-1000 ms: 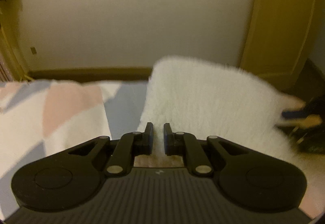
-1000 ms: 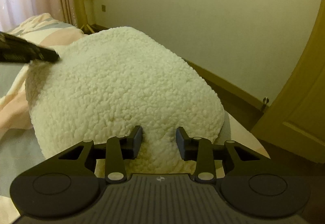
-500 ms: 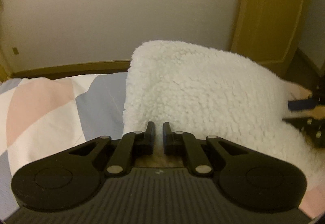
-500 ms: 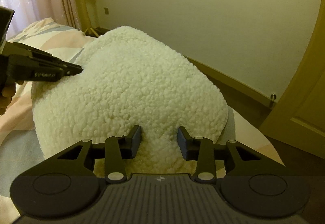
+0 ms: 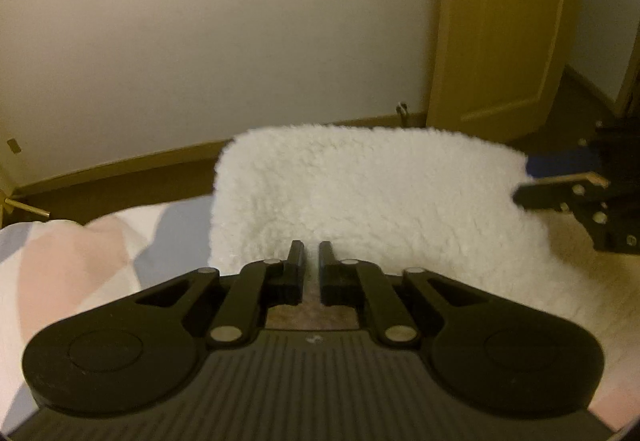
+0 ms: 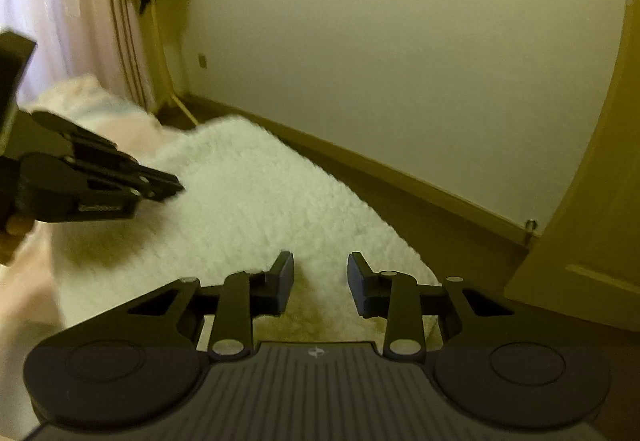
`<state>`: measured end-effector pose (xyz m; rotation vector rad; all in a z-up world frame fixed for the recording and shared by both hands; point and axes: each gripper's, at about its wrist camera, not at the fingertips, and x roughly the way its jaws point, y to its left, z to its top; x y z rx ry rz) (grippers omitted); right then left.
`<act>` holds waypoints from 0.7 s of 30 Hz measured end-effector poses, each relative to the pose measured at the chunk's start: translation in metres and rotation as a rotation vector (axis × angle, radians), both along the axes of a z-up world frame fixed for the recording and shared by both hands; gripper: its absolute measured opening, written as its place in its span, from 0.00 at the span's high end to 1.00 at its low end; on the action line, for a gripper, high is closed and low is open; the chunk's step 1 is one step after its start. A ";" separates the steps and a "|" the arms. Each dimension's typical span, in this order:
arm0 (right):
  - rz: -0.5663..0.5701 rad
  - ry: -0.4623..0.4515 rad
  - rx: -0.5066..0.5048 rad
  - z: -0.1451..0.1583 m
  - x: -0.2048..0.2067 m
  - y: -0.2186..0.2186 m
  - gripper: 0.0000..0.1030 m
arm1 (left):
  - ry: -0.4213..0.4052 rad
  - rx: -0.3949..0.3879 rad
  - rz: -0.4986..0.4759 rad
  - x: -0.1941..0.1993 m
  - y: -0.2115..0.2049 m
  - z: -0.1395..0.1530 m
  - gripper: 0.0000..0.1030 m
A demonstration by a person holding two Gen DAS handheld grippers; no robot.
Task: Fold clothes
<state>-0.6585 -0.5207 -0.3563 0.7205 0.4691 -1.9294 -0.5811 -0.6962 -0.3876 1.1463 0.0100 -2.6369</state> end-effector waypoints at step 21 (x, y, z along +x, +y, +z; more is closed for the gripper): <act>0.091 -0.021 -0.073 0.024 0.032 0.042 0.68 | 0.096 -0.004 0.123 0.104 0.015 0.048 0.98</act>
